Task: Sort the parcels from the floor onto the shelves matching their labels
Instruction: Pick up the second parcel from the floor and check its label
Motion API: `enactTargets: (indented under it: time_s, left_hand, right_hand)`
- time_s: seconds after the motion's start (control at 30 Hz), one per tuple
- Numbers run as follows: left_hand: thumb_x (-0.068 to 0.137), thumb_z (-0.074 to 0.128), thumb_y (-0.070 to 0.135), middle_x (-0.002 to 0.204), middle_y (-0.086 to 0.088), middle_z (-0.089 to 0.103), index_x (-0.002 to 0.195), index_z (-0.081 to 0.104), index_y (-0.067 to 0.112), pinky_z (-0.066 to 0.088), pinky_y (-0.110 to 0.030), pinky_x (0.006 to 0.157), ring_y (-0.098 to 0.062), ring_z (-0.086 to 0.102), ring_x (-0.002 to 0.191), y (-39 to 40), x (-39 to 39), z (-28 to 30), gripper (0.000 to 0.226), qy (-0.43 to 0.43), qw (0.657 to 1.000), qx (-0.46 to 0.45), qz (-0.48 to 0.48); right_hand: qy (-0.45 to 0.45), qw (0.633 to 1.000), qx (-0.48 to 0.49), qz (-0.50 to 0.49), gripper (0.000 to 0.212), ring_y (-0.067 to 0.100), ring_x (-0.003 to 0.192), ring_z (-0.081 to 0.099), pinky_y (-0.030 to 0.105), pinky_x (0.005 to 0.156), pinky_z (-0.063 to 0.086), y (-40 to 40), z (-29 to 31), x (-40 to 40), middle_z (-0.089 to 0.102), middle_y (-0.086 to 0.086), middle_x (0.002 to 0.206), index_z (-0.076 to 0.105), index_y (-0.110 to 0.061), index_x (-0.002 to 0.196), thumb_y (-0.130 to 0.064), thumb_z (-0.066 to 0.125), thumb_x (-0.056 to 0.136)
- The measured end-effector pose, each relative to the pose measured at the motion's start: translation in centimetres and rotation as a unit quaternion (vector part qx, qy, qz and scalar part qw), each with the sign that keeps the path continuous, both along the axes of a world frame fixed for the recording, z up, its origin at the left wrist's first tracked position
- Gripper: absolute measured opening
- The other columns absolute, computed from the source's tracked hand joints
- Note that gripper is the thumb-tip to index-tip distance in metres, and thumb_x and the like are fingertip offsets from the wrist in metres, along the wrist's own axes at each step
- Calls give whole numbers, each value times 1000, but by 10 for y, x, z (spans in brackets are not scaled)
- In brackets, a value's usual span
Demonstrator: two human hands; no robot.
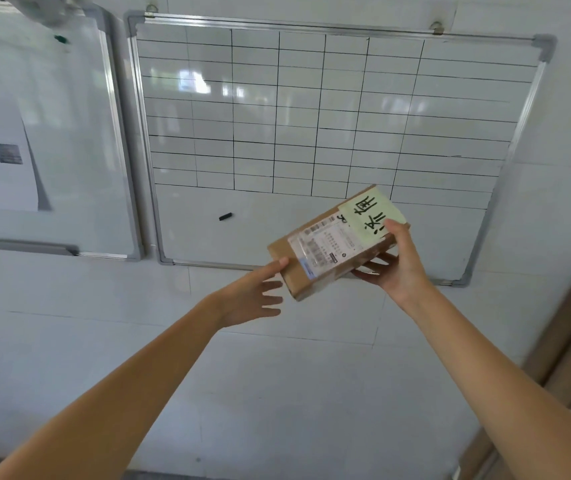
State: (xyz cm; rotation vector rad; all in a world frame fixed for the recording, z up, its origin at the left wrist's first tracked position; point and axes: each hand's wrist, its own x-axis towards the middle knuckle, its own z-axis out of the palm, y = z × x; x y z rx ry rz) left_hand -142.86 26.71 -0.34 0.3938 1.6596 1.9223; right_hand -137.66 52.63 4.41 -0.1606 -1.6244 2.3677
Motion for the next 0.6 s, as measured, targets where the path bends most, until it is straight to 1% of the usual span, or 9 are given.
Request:
enactTargets:
  time_s: [0.07, 0.13, 0.2, 0.27, 0.37, 0.43, 0.47, 0.57, 0.6]
  left_hand:
    - [58, 81, 64, 135, -9, 54, 144, 50, 20, 42, -53, 110, -32, 53, 127, 4, 4, 0, 101, -15, 998, 57, -7]
    - [68, 73, 59, 129, -9, 58, 141, 53, 15, 37, -53, 114, -28, 56, 123, 10, 5, 2, 88, -25, 995, 87, 28]
    - [70, 67, 57, 129, -11, 60, 139, 53, 9, 35, -50, 116, -25, 57, 124, 13, 4, 6, 84, -25, 993, 88, 68]
    - [68, 67, 59, 129, -12, 61, 136, 55, 9, 40, -44, 113, -24, 60, 118, 10, 0, 12, 85, -19, 993, 70, 97]
    - [57, 73, 62, 128, -14, 63, 132, 60, 14, 47, -39, 106, -22, 62, 105, -11, -14, 27, 90, 25, 993, 25, 113]
    - [54, 74, 62, 130, -12, 65, 124, 63, 20, 48, -40, 106, -23, 62, 108, -29, -21, 46, 82, 78, 992, -28, 96]
    - [54, 75, 61, 124, -10, 68, 119, 63, 21, 50, -39, 104, -21, 64, 106, -37, -23, 57, 77, 106, 990, -54, 75]
    - [49, 84, 63, 102, -1, 72, 115, 60, 18, 51, -34, 99, -16, 66, 94, -51, -26, 89, 83, 166, 975, -148, -26]
    - [49, 84, 64, 100, 0, 72, 115, 60, 17, 50, -34, 101, -16, 65, 95, -51, -26, 97, 85, 175, 968, -173, -54]
  right_hand:
    - [11, 999, -33, 5, 42, 39, 114, 62, 55, 87, 60, -6, -2, 2, 61, 17, 118, 56, -22, 114, -47, 66, 83]
    - [20, 998, -54, 10, 32, 38, 115, 62, 54, 86, 59, -12, -6, 3, 60, 17, 120, 55, -22, 115, -43, 62, 92]
    - [15, 997, -69, 24, 31, 40, 116, 62, 58, 94, 56, -14, -11, 4, 58, 17, 123, 56, -24, 113, -43, 64, 90]
    - [-17, 998, -49, 43, 41, 38, 118, 61, 62, 103, 48, -12, -16, 6, 57, 15, 122, 57, -27, 112, -47, 68, 79]
    - [-77, 992, 74, 63, 59, 31, 124, 58, 56, 106, 44, 1, -22, 12, 59, 9, 125, 61, -29, 116, -54, 76, 64]
    - [-100, 974, 183, 84, 86, 28, 134, 52, 53, 109, 40, 12, -25, 17, 60, 1, 138, 57, -30, 133, -63, 78, 56]
    - [-106, 964, 223, 97, 97, 26, 137, 50, 54, 112, 37, 14, -25, 18, 59, -1, 142, 51, -33, 141, -66, 78, 55]
    - [-78, 940, 294, 155, 103, 21, 137, 49, 54, 120, 30, 3, -21, 22, 58, -3, 145, 29, -45, 153, -69, 77, 64]
    - [-67, 934, 306, 172, 100, 20, 134, 54, 51, 119, 35, -4, -20, 22, 58, -2, 146, 26, -47, 154, -65, 79, 71]
